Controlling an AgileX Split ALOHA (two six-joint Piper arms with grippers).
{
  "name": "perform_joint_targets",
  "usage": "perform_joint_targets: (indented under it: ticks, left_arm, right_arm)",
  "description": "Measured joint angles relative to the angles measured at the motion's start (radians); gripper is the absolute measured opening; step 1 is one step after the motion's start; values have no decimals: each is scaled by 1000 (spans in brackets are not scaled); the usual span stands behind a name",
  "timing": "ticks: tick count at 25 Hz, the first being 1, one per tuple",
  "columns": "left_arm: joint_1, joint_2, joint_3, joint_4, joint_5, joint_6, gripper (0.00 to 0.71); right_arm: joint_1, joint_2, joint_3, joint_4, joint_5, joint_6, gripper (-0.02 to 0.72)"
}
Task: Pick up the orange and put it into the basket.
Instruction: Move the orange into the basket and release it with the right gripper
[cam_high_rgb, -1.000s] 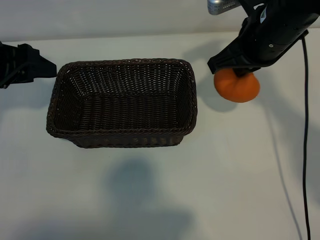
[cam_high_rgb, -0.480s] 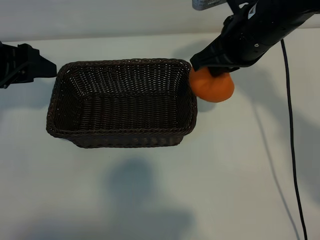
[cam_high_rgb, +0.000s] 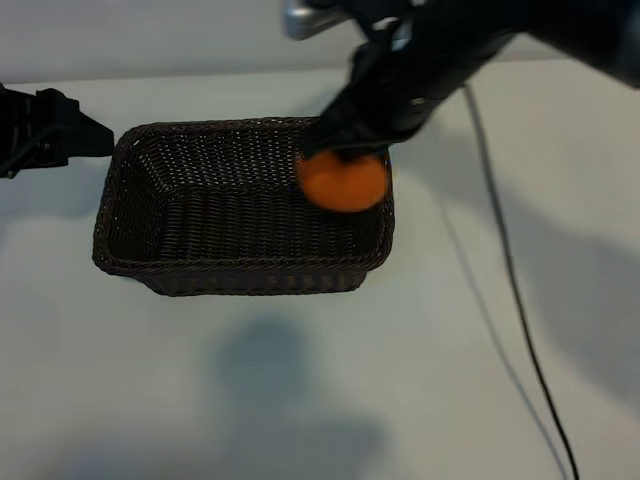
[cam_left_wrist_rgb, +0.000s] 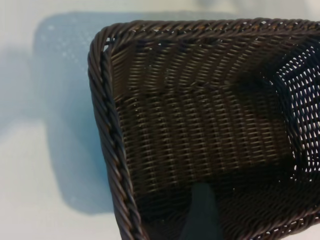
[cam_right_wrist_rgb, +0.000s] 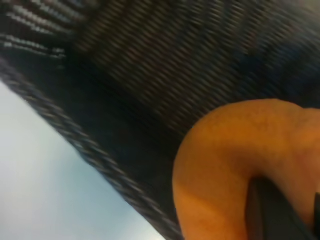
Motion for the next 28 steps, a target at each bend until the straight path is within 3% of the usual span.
perform_joint_targets:
  ticks: [10, 28]
  left_arm:
    - [0, 0, 0, 0, 2, 1, 590]
    - [0, 0, 0, 0, 5, 1, 590]
  right_arm:
    - [86, 176, -186, -13, 70, -23, 44]
    - [86, 331, -202, -22, 22, -87, 44]
